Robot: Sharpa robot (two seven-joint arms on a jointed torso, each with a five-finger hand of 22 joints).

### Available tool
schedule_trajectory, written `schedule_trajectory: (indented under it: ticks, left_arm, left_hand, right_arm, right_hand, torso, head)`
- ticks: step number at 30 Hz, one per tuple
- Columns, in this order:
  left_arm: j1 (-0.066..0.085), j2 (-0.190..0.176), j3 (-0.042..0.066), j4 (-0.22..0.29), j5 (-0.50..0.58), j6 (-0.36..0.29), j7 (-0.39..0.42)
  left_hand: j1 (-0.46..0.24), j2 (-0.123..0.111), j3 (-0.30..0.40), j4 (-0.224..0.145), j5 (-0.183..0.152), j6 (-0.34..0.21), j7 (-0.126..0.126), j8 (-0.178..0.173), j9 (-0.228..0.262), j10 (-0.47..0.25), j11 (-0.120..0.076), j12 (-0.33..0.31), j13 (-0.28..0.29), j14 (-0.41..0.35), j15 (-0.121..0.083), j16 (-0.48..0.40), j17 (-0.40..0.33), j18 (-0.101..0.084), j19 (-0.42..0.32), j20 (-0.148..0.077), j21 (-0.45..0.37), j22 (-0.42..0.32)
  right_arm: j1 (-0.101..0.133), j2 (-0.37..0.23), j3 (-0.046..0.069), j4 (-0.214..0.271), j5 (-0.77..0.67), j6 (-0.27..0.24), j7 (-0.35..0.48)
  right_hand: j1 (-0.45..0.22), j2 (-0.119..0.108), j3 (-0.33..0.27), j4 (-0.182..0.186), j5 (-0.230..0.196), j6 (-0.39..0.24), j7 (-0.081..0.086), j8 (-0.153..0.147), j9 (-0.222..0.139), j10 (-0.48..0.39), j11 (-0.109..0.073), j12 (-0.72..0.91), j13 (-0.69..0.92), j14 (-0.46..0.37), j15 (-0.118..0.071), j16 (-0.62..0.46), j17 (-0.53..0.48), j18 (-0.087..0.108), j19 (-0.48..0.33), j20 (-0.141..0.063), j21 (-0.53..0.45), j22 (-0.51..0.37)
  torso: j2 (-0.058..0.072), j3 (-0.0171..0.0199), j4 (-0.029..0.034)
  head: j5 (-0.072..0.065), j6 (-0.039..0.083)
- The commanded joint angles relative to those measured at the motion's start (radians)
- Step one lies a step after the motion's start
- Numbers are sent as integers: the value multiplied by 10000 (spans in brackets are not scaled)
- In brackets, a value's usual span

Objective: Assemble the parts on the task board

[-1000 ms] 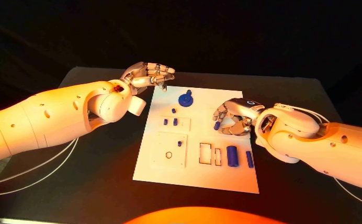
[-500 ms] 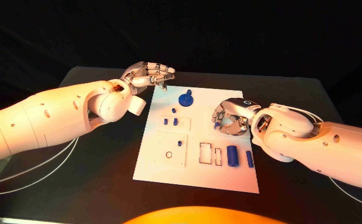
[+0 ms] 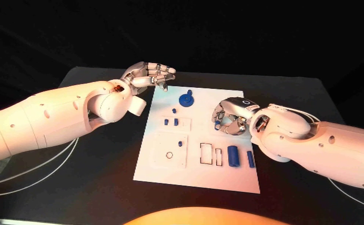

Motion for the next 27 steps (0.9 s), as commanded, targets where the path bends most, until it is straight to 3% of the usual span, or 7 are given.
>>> schedule_trajectory:
  ticks: [1, 14, 27]
  left_arm:
    - [3, 17, 6, 9, 55, 168, 24]
    - [3, 33, 6, -8, 55, 149, 22]
    - [0, 66, 6, -37, 55, 121, 47]
  left_hand:
    - [-6, 89, -42, 7, 2, -70, -1, -23, -11, -79, 10, -10, -14, -74, 13, -56, -12, 66, -43, 3, -35, -9]
    - [-6, 89, -42, 7, 2, -70, -1, -23, -11, -79, 10, -10, -14, -74, 13, -56, -12, 66, -43, 3, -35, -9]
    - [-6, 89, -42, 7, 2, -70, -1, -23, -11, -79, 10, -10, -14, -74, 13, -56, -12, 66, -43, 3, -35, -9]
  right_arm:
    - [-53, 16, -33, -15, -322, -109, -192]
    - [-9, -285, -13, 346, -379, -563, -217]
    - [299, -777, 121, 1510, -103, -1188, -60]
  right_hand:
    - [68, 169, 140, -44, 31, 80, -27, 108, 99, 363, -249, 69, 57, 282, -102, 64, 11, -69, 41, -85, 99, 174]
    - [-11, 131, 409, -259, 27, 168, -69, 304, 284, 589, -316, 136, 159, 294, -164, 91, 32, -103, 113, -150, 271, 320]
    - [-44, 101, 458, -313, 23, 181, -73, 348, 333, 645, -328, 145, 189, 309, -174, 122, 93, -130, 171, -162, 402, 406]
  torso:
    - [-5, -6, -7]
    - [-11, -8, -2]
    - [-16, -14, 3]
  head:
    - [-3, -2]
    - [8, -7]
    - [34, 16]
